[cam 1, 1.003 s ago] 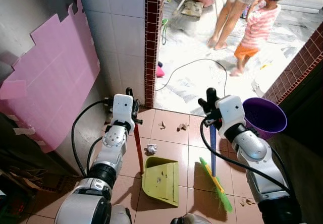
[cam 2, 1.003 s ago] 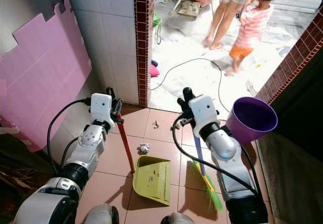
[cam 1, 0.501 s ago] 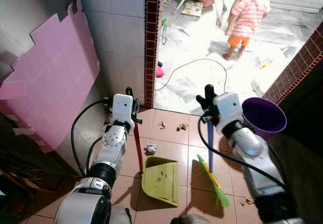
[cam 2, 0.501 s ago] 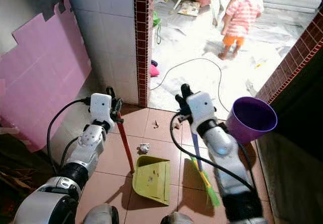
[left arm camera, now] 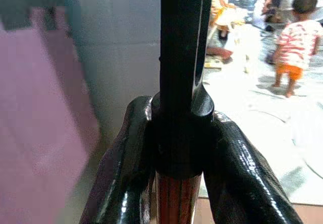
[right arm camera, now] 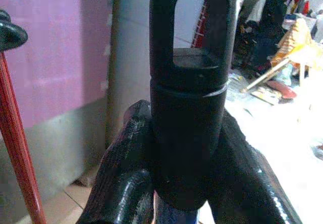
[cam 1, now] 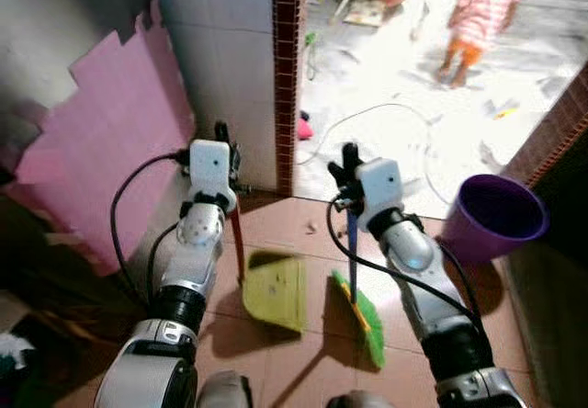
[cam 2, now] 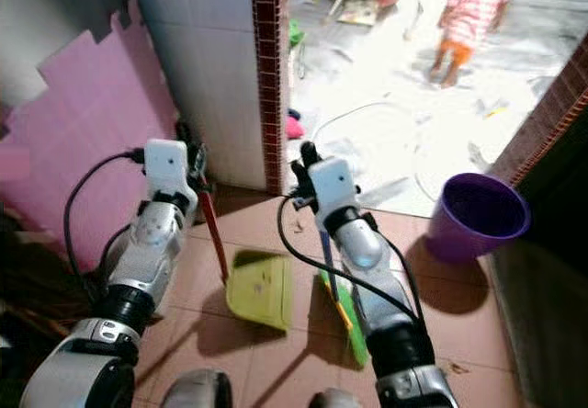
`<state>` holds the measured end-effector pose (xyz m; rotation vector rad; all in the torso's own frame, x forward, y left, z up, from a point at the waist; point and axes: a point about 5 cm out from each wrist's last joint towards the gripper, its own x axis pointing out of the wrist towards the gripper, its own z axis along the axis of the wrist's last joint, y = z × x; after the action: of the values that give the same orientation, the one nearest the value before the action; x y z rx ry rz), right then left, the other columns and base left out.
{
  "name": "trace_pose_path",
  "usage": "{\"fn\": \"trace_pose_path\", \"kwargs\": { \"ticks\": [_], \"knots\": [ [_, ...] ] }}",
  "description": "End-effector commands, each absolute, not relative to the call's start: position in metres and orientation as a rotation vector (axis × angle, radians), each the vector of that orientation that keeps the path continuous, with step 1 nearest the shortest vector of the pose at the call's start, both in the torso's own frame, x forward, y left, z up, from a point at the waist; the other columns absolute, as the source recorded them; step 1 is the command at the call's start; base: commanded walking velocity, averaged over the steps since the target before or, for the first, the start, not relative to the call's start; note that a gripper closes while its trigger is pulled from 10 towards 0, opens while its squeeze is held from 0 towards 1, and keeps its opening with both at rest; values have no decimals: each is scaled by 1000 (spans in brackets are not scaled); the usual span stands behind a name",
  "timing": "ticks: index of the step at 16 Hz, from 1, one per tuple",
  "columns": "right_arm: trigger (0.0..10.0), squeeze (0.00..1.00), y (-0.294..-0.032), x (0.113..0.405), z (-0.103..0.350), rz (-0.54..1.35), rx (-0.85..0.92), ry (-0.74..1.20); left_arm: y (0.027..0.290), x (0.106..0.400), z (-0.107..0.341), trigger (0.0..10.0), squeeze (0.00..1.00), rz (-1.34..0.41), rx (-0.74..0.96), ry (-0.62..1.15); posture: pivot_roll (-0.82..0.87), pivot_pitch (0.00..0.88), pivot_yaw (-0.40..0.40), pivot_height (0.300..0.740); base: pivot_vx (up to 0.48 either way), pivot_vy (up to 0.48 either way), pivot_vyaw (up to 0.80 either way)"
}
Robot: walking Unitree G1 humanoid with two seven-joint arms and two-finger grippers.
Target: Sweep floor
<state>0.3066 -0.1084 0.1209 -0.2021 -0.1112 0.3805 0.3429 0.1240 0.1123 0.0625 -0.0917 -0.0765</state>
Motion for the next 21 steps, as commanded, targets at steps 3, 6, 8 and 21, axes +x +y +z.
{"fn": "trace_pose_path", "kwargs": {
  "ticks": [3,6,8,21],
  "knots": [
    [10000,0,-103,319,136,344,-191,-190,134,335,121,10000,0,-24,36,-107,0,0,85,740,0,0,0],
    [10000,0,-101,322,136,298,-152,-180,136,316,114,10000,0,38,-45,-44,11,0,62,740,0,0,-417],
    [10000,0,-97,323,137,308,-141,-187,135,308,115,10000,0,37,-24,-52,15,0,64,740,0,0,-800],
    [10000,0,-103,329,151,238,-185,-251,144,290,131,10000,0,36,1,-49,23,0,60,740,0,0,-250]
  ]
}}
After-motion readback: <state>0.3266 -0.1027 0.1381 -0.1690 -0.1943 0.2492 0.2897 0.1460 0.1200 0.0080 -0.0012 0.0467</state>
